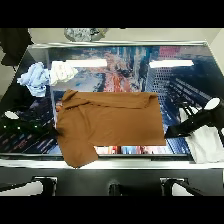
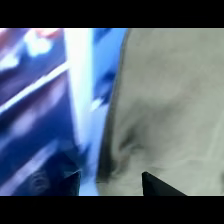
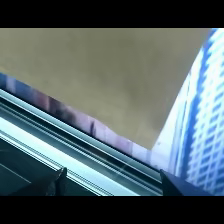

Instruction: Fold the shirts.

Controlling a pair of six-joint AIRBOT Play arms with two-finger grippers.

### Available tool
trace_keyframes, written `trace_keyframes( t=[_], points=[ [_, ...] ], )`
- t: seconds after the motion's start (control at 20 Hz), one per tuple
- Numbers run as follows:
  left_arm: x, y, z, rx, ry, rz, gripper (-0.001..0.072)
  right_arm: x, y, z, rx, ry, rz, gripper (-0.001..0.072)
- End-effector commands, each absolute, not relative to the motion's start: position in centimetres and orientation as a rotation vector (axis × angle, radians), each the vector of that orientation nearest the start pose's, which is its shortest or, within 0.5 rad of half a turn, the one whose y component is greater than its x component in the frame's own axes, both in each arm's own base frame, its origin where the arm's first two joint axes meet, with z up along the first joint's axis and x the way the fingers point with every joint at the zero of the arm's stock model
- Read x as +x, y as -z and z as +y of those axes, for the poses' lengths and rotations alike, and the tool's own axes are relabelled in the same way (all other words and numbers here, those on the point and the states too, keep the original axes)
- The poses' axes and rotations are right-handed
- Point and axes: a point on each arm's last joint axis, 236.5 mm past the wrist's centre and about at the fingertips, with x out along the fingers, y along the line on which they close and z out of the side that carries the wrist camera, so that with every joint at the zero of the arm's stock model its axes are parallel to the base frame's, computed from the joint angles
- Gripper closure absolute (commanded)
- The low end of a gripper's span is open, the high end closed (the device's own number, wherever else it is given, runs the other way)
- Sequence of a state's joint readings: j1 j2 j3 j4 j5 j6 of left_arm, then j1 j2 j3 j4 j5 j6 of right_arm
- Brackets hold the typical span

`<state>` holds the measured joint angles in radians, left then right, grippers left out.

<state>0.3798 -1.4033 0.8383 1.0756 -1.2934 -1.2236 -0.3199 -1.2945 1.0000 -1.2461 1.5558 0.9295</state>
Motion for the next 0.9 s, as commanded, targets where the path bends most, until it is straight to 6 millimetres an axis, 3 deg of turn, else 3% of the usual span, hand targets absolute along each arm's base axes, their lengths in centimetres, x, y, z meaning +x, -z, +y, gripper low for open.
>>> trace_keyframes(
  t=[0.0,0.05,0.15,0.2,0.35,0.6,0.85],
  points=[
    [27.2,10.5,-1.1,-0.579,0.238,1.635,0.0331,25.3,4.2,-3.2,0.078,-0.383,1.679,0.0040],
    [27.2,10.5,-1.3,-0.577,0.243,1.640,0.0499,25.7,4.4,-3.7,0.069,-0.351,1.672,0.0041],
    [27.1,10.5,-1.5,-0.575,0.246,1.646,0.0581,26.2,5.1,-3.7,0.077,-0.342,1.655,0.0041],
    [27.0,10.5,-1.6,-0.576,0.250,1.651,0.0676,26.1,5.6,-3.4,0.096,-0.350,1.662,0.0041],
    [26.7,10.3,-1.7,-0.577,0.262,1.662,0.0678,25.3,7.5,-1.4,0.189,-0.405,1.695,0.0043],
    [26.3,10.0,-1.9,-0.580,0.275,1.676,0.0679,25.1,9.2,-0.8,0.234,-0.419,1.715,0.0054],
    [26.3,10.1,-1.9,-0.580,0.274,1.674,0.0678,24.7,10.1,0.5,0.326,-0.440,1.762,0.0171]
  ],
)
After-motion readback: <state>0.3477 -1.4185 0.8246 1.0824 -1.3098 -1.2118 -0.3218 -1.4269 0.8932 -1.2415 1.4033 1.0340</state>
